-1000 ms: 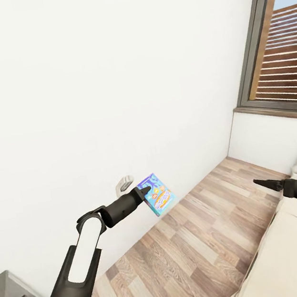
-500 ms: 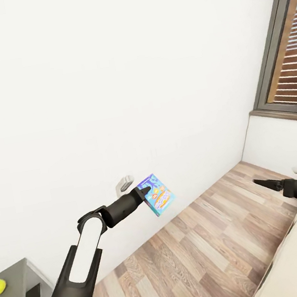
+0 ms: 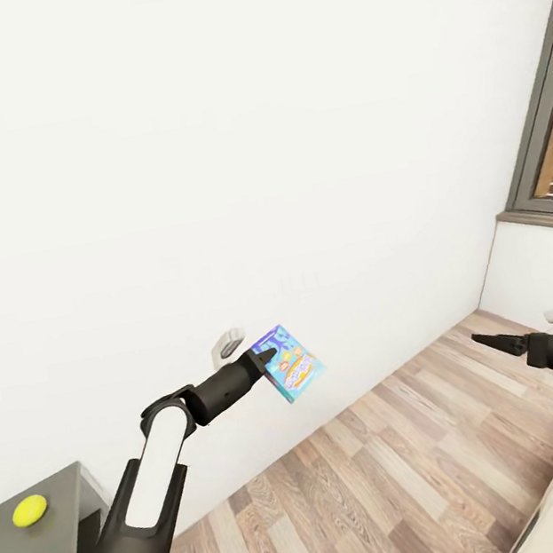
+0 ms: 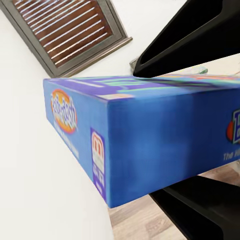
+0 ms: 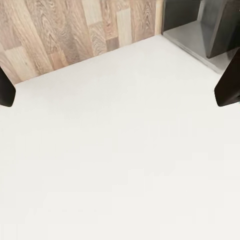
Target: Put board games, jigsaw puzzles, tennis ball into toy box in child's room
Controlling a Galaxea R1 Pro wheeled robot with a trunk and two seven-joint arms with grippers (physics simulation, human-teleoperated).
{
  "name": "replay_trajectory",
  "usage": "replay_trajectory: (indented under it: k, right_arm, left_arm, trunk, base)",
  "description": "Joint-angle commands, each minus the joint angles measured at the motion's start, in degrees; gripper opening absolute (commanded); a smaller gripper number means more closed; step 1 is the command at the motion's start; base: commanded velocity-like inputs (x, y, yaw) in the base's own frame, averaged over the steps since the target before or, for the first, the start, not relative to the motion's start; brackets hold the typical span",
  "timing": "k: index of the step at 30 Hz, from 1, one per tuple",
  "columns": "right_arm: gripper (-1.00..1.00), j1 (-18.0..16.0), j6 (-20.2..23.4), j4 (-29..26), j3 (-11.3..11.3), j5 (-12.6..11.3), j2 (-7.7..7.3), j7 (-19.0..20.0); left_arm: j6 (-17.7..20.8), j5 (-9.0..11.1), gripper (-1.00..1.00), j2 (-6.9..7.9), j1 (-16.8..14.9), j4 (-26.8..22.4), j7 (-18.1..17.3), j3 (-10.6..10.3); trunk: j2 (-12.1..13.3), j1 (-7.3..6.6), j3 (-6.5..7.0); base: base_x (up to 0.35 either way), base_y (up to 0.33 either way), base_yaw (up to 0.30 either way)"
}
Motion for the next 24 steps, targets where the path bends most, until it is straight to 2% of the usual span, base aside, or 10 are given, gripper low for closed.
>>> replay_trajectory:
  k: [1,24]
  right_arm:
    - [1.00,0.0,0.4,0.0,0.0,-0.3,-0.02,-0.1]
    - [1.00,0.0,0.4,0.0,0.0,-0.3,-0.02,0.0]
  left_arm:
    - [0.1,0.6,-1.00,-0.04,0.0,0.0,0.6,0.1]
    - [0.1,0.6,-1.00,0.07,0.0,0.0,0.5,0.5]
  trunk:
    - [-0.1,0.04,-0.05]
    - [-0.1,0.04,1.80]
  base:
    - [0.000,0.000,0.181]
    - [0.000,0.000,0.181]
